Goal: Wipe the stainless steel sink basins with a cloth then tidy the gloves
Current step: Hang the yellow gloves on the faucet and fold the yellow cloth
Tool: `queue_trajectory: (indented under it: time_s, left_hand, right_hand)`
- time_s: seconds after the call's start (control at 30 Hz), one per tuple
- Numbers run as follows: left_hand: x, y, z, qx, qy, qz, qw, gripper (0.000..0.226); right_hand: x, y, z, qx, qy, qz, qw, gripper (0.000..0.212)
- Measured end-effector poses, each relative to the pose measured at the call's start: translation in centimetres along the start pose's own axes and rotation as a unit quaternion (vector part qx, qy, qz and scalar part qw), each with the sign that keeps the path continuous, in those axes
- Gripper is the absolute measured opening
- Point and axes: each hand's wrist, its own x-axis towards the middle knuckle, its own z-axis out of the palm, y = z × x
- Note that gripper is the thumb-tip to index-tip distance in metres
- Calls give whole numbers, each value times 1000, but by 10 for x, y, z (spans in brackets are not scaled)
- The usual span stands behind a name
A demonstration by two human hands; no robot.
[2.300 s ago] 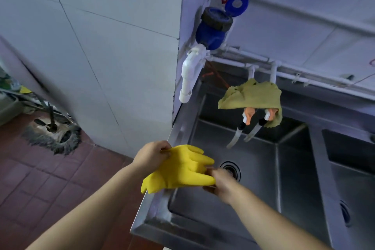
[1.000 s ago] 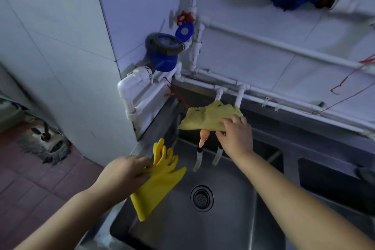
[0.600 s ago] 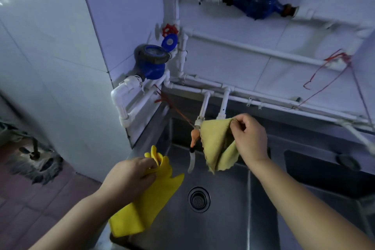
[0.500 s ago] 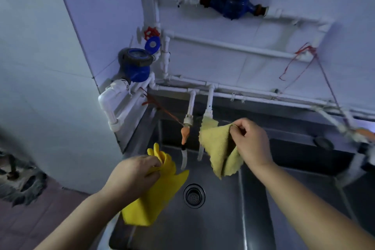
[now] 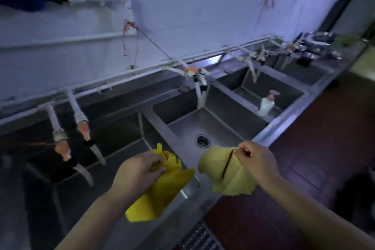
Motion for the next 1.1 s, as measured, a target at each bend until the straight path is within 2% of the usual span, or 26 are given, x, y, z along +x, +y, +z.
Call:
queue_trajectory:
  time_s: [0.1, 0.27, 0.37, 0.47, 0.6, 1.0, 1.1]
  left_hand:
    - [30, 47, 31, -19, -37, 42, 998, 12]
    - [79, 127, 90, 3, -98, 107, 989, 13]
    - [112, 180, 128, 6, -118, 137, 983, 12]
    - [148, 234, 167, 7, -120, 150, 981, 13]
    - [194, 299, 217, 0, -113, 140, 984, 16]
    - [341, 439, 325, -32, -152, 174, 972, 12]
    - [393, 467, 361, -41, -165, 182, 969, 12]
  right_hand:
    - [-18, 61, -30, -9, 28, 65, 997, 9]
    - [-40, 155, -66, 31, 85, 130, 987, 23]
    - [-34, 217, -83, 51, 91, 158, 982, 31]
    - [-14, 280, -106, 50, 87, 166, 981, 30]
    - [19, 349, -140, 55, 73, 164, 982, 17]
    - [131, 503, -209, 65, 107, 180, 976, 29]
    - [171, 545, -217, 64, 109, 192, 973, 20]
